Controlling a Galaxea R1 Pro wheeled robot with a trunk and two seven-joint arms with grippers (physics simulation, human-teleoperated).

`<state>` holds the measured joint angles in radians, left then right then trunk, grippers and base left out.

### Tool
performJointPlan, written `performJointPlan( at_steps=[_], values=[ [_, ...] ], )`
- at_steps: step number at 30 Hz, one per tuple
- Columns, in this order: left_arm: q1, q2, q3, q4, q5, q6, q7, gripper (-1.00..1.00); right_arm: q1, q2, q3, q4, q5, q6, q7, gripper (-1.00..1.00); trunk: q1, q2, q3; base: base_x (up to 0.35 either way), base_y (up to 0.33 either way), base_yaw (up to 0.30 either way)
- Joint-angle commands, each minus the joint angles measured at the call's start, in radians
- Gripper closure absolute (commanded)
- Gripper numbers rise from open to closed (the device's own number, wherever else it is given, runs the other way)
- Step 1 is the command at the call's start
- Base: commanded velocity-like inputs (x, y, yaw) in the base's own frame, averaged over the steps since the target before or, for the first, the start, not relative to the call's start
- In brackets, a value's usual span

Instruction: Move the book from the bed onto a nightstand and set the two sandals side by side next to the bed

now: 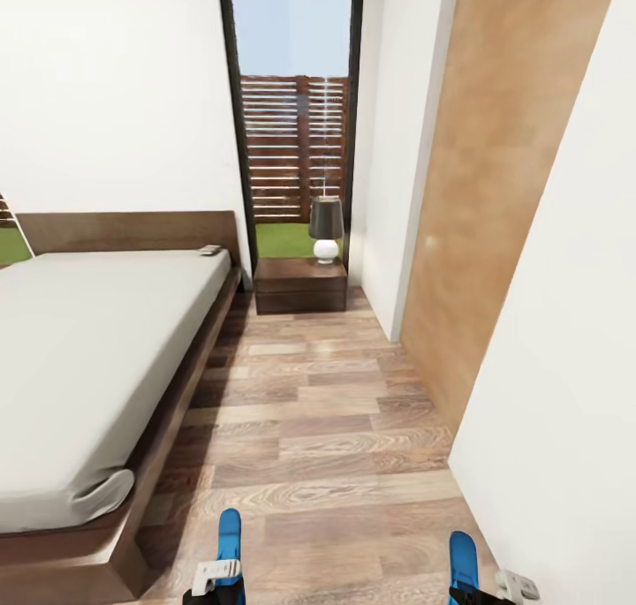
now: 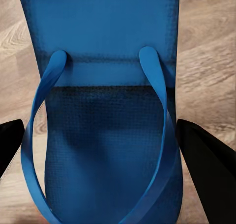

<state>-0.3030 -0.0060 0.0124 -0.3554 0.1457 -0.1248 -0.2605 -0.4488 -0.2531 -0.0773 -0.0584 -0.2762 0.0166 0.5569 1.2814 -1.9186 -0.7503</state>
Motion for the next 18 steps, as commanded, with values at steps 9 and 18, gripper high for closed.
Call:
performJointPlan(
  at_steps=[9, 18],
  values=[
    [-0.001, 0.0, 0.001, 0.001, 0.01, -0.001, -0.006, 1.0, -0.001, 0.0, -0.009, 0.0, 0.0, 0.002, 0.005, 1.0, 0.0, 0.0, -0.001, 0.319, -0.002, 0.0],
    [-0.001, 0.0, 0.001, 0.001, 0.009, -0.001, -0.006, 1.0, -0.001, 0.0, -0.009, 0.0, 0.0, 0.002, 0.005, 1.0, 0.0, 0.0, -0.001, 0.319, 0.0, 0.0]
  ],
)
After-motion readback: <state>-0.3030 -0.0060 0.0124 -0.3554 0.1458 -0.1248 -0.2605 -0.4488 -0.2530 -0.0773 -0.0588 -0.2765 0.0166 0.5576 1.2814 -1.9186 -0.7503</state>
